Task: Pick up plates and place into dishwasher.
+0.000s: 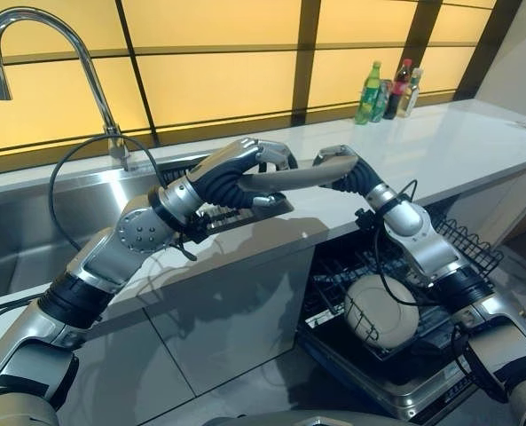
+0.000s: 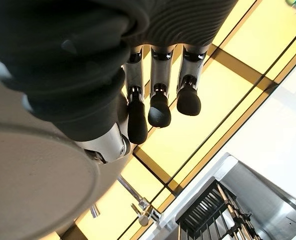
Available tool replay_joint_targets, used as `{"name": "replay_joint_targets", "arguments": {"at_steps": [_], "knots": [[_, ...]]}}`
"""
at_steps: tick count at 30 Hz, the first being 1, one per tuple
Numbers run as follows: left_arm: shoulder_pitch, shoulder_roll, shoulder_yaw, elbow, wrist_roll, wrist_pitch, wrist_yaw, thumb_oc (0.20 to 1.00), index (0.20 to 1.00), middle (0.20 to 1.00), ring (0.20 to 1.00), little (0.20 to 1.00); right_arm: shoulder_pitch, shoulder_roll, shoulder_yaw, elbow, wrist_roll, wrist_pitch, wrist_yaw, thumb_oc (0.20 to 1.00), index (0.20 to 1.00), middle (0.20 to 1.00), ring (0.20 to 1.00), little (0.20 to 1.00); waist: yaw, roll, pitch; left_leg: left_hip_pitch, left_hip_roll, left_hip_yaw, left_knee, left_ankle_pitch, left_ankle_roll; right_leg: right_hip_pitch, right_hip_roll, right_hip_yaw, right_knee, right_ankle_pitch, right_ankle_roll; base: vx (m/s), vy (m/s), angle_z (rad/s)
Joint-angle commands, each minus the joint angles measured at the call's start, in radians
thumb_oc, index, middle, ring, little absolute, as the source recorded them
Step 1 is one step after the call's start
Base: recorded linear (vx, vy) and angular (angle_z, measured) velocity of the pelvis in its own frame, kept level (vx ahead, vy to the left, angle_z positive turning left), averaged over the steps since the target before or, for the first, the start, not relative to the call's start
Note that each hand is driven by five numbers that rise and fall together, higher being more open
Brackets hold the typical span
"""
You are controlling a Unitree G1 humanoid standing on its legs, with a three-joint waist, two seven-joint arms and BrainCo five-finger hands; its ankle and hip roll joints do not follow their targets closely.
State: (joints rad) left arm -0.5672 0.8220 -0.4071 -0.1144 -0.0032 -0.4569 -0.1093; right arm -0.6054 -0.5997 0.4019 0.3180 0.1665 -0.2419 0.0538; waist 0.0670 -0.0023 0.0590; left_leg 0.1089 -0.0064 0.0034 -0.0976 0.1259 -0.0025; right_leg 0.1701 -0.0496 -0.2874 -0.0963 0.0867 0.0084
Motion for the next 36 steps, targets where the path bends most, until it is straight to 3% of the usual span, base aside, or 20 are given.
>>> {"name": "replay_joint_targets", "arguments": {"at_steps": [1,8,18,20,23,26,27,30,34,36], "knots": [[-0.011,0.025,0.09,0.039,0.064,0.002,0.101,1.0,1.0,1.0,1.0,1.0,-0.036,-0.093,-0.086,-0.043,-0.03,-0.065,-0.039,0.2,0.2,0.2,0.2,0.2,0.019,0.01,0.031,0.045,-0.041,0.017,0.01,-0.193,0.003,0.011,-0.017,0.013,0.034,-0.131,0.078,0.0,0.0,0.0],[0.058,0.145,0.157,0.082,0.261,0.028,0.276,1.0,1.0,1.0,1.0,1.0,0.053,-0.225,-0.166,-0.02,-0.078,-0.062,-0.037,0.2,0.2,0.2,0.2,0.2,0.001,0.004,0.038,0.046,-0.036,0.036,0.01,-0.196,0.002,0.009,-0.01,0.027,0.029,-0.127,0.08,0.0,0.0,0.0],[0.152,0.189,0.243,0.141,0.242,0.067,0.339,1.0,1.0,1.0,1.0,1.0,0.151,-0.335,-0.273,0.033,-0.125,-0.051,-0.042,0.2,0.2,0.2,0.2,0.2,-0.024,-0.003,0.046,0.051,-0.029,0.063,0.01,-0.2,0.0,0.005,0.001,0.048,0.024,-0.123,0.081,-0.01,-0.008,-0.06],[0.173,0.184,0.26,0.15,0.172,0.054,0.311,1.0,1.0,1.0,1.0,1.0,0.176,-0.361,-0.302,0.055,-0.167,-0.006,-0.053,0.2,0.2,0.2,0.2,0.2,-0.03,-0.006,0.047,0.053,-0.028,0.068,0.01,-0.202,0.0,0.004,0.003,0.052,0.025,-0.123,0.082,0.0,-0.018,-0.08],[0.232,0.161,0.306,0.128,0.063,0.036,0.245,1.0,1.0,1.0,1.0,1.0,0.242,-0.389,-0.351,0.089,-0.199,0.113,0.001,0.2,0.2,0.2,0.2,0.2,-0.038,-0.009,0.053,0.052,-0.023,0.079,0.01,-0.202,-0.003,0.001,0.005,0.059,0.026,-0.121,0.085,0.0,-0.018,-0.09],[0.293,0.149,0.344,0.078,0.004,0.017,0.209,1.0,1.0,1.0,1.0,1.0,0.305,-0.405,-0.402,0.09,-0.162,0.227,0.078,0.2,0.2,0.2,0.2,0.2,-0.042,-0.015,0.063,0.051,-0.02,0.084,0.01,-0.202,-0.003,-0.005,0.007,0.065,0.029,-0.121,0.084,-0.01,-0.033,-0.08],[0.313,0.138,0.353,0.061,-0.027,0.013,0.194,1.0,1.0,1.0,1.0,1.0,0.322,-0.411,-0.42,0.105,-0.123,0.306,0.121,0.2,0.2,0.2,0.2,0.2,-0.044,-0.02,0.071,0.049,-0.018,0.086,0.01,-0.201,-0.003,-0.008,0.009,0.067,0.03,-0.12,0.084,-0.01,-0.045,-0.05],[0.323,0.109,0.351,0.044,-0.106,0.001,0.157,1.0,1.0,1.0,1.0,1.0,0.319,-0.408,-0.436,0.192,-0.057,0.426,0.199,0.2,0.2,0.2,0.2,0.2,-0.039,-0.029,0.083,0.047,-0.017,0.087,0.01,-0.202,-0.005,-0.009,0.009,0.068,0.028,-0.117,0.084,0.0,-0.055,0.0],[0.347,0.069,0.327,0.005,-0.17,-0.003,0.115,1.0,1.0,1.0,1.0,1.0,0.309,-0.397,-0.428,0.312,-0.016,0.537,0.244,0.2,0.2,0.2,0.2,0.2,-0.023,-0.039,0.1,0.042,-0.014,0.083,0.01,-0.202,-0.008,-0.012,0.008,0.061,0.025,-0.111,0.084,0.0,-0.073,-0.01],[0.352,0.051,0.31,-0.007,-0.177,0.004,0.106,1.0,1.0,1.0,1.0,1.0,0.292,-0.391,-0.419,0.363,-0.01,0.556,0.264,0.2,0.2,0.2,0.2,0.2,-0.013,-0.043,0.109,0.038,-0.014,0.08,0.01,-0.201,-0.007,-0.014,0.008,0.057,0.023,-0.108,0.085,-0.01,-0.085,-0.03]]}}
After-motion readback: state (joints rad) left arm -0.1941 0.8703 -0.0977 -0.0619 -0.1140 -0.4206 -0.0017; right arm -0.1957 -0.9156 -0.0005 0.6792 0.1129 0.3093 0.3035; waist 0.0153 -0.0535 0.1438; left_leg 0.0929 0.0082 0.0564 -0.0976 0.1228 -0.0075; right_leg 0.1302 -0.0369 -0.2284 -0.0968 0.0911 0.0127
